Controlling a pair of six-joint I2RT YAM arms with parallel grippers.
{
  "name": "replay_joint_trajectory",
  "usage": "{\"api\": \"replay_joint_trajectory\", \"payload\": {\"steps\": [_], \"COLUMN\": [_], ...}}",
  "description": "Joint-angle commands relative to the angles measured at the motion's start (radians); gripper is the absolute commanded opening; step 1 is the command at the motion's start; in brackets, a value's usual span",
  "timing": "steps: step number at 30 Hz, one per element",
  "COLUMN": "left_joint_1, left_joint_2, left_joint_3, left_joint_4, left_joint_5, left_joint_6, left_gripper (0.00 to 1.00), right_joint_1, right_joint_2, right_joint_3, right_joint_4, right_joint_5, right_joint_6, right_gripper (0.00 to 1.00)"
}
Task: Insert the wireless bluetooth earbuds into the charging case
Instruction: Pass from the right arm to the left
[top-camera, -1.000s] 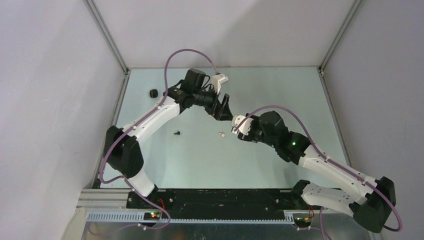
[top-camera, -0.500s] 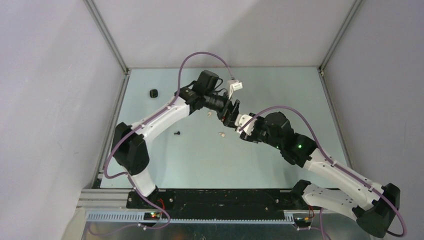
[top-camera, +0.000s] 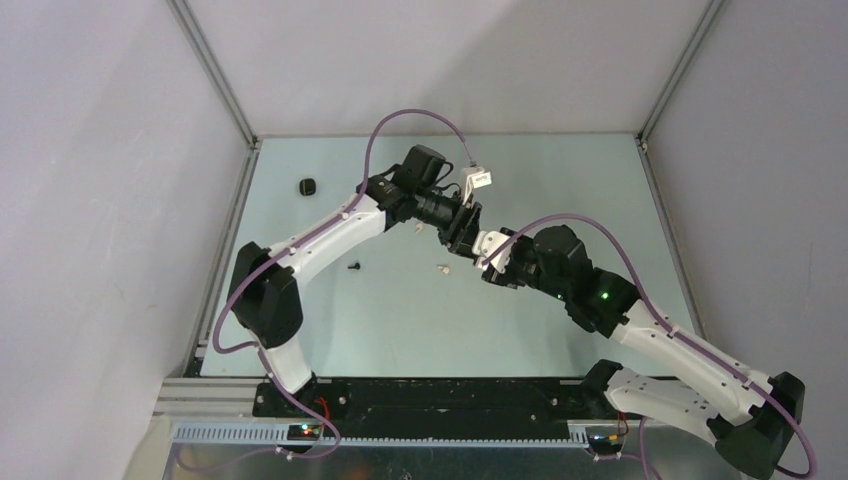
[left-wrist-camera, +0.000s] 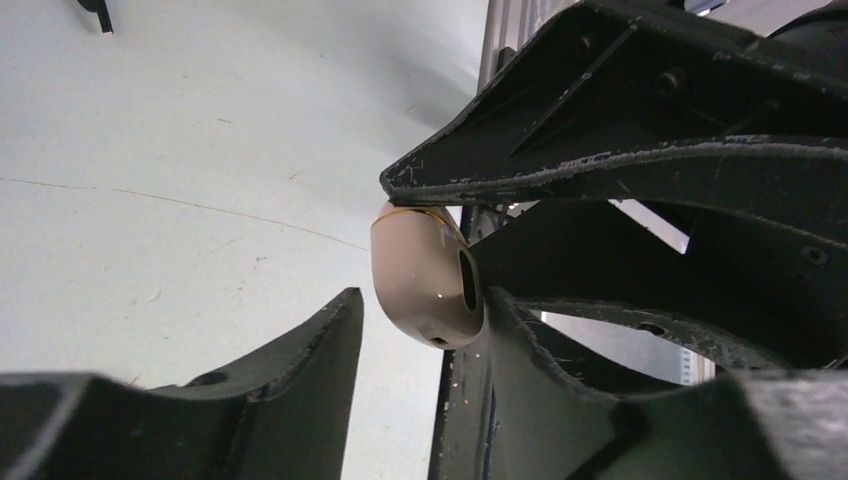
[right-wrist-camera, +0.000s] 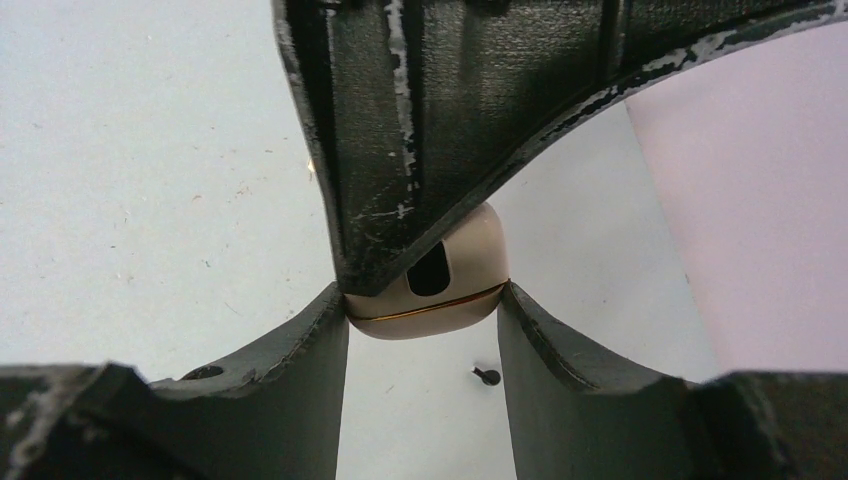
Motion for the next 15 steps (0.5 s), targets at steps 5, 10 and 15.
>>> {"api": "replay_joint_trajectory", "payload": {"steps": [5,10,15], "left_joint_1": [-0.009,-0.011,-0.008], "left_joint_2": [0.008,0.009,-0.021], "left_joint_3": [0.058,0.052,0.049], "left_joint_4": [-0.005,-0.002,-0.033], "left_joint_5": [0.073,0.107,0.114], "left_joint_6": [0.012,0.011,0.045], "left_gripper": [0.41,0.18,0.10], "right_joint_1": [0.009,0.012,-0.011], "right_joint_2": [-0.010,-0.015,-0.028], "right_joint_3": [0.018,0.020,0.084], "right_joint_4": [0.035,0.063,0.018], "right_joint_5": [-0.012,0.016,0.037], "right_joint_6": [0.013,0.019,0.046], "right_gripper": [0.40,0.73,0.99]}}
